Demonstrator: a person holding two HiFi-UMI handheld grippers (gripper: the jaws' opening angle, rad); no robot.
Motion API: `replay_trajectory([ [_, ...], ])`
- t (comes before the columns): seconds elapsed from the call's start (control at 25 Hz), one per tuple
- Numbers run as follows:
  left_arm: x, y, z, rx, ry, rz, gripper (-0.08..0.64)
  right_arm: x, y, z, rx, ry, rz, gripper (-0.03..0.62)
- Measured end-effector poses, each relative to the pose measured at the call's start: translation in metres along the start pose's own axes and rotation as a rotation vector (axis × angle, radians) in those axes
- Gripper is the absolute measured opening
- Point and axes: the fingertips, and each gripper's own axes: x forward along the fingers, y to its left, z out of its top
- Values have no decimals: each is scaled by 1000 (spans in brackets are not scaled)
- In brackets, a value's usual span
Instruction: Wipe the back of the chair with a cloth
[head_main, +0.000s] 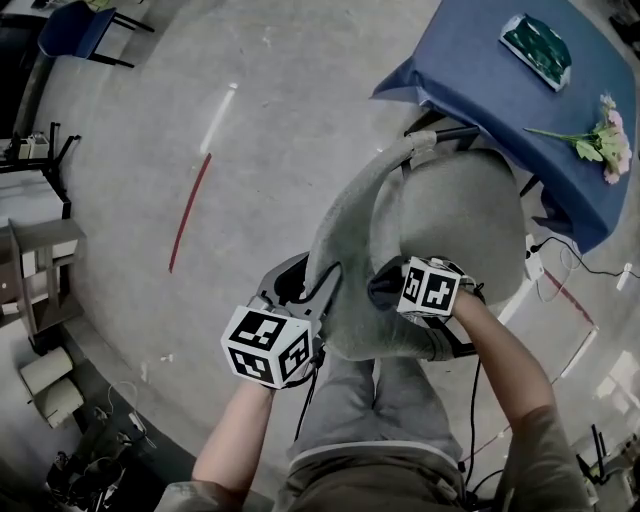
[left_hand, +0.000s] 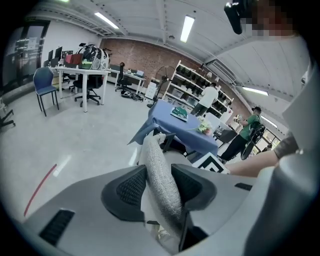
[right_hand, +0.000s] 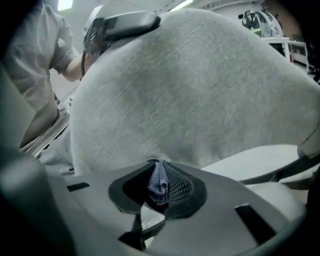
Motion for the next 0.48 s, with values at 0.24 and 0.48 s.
replay_trajectory([
  [0.24,-1,2,0,-48,-4,-20,170,-37,-90,67,-60,-103,-240,71],
  [0.48,-1,2,0,-64,-23,5,162,-146,-194,65,341,-447,-607,71],
])
